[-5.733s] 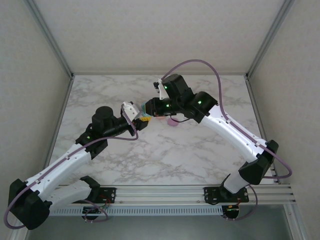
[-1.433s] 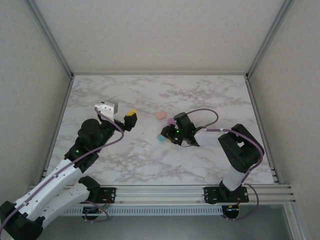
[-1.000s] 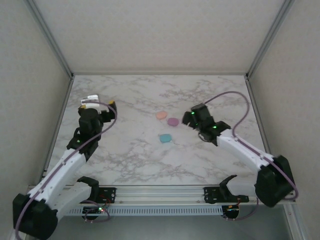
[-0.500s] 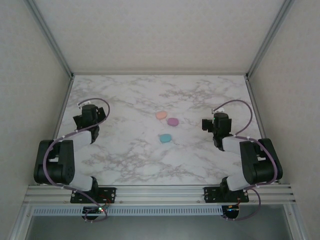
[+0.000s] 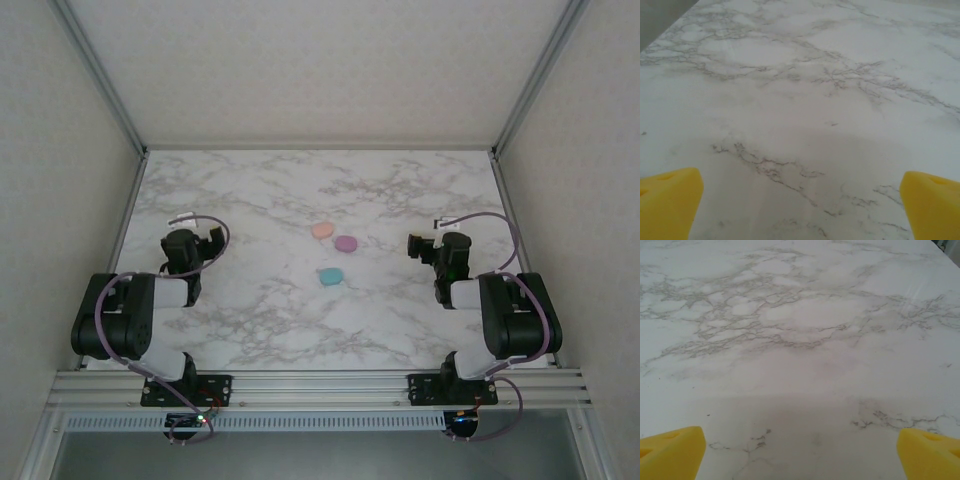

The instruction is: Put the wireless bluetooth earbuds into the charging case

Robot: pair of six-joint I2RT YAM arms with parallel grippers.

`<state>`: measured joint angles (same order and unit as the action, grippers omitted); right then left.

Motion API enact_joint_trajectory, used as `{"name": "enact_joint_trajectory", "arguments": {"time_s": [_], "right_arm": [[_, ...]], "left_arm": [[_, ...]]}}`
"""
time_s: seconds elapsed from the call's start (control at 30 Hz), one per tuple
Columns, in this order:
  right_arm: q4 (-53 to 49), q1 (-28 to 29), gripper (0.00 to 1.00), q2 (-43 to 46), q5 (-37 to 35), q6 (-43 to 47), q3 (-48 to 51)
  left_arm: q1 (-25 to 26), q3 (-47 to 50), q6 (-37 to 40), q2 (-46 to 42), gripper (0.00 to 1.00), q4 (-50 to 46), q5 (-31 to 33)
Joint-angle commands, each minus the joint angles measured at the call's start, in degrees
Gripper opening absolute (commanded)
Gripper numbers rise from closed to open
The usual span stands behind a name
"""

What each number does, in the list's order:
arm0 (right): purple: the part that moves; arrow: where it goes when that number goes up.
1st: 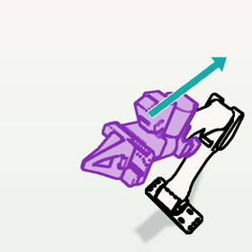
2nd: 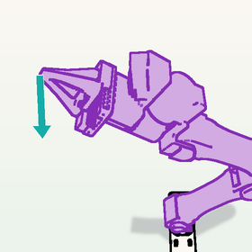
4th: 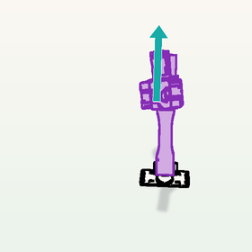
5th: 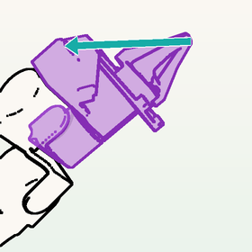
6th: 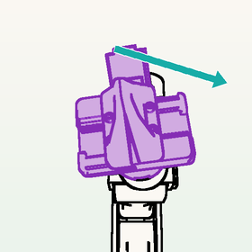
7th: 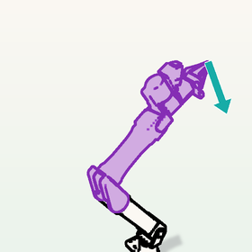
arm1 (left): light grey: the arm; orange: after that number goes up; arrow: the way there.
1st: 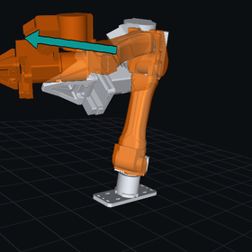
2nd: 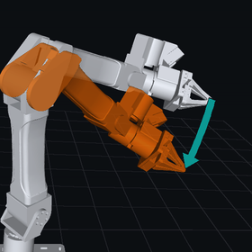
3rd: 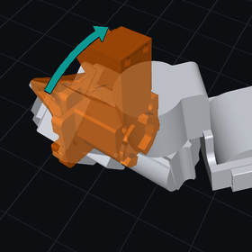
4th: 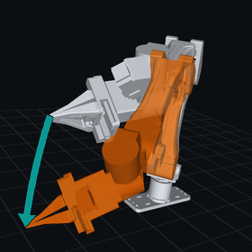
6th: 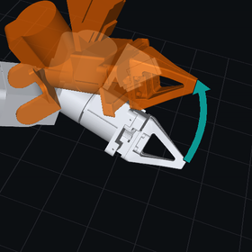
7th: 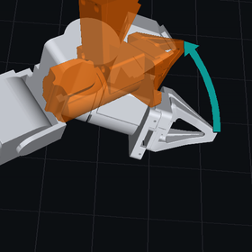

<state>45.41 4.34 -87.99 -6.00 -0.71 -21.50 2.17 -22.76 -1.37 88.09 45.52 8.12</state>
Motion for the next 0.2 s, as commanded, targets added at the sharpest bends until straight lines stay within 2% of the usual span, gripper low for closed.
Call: {"name": "enact_joint_trajectory", "arguments": {"time_s": [0.0, 0.17], "right_arm": [[1.86, 0.15, 0.99, -0.18, -1.12, -0.51, -1.15], [2.04, 0.17, 0.99, -0.17, -1.12, -0.52, -1.02]], "left_arm": [[0.45, -0.18, 0.81, -0.04, 1.0, 2.84, -0.99], [0.46, -0.36, 1.11, -0.09, 1.0, 2.45, -1.88]]}}
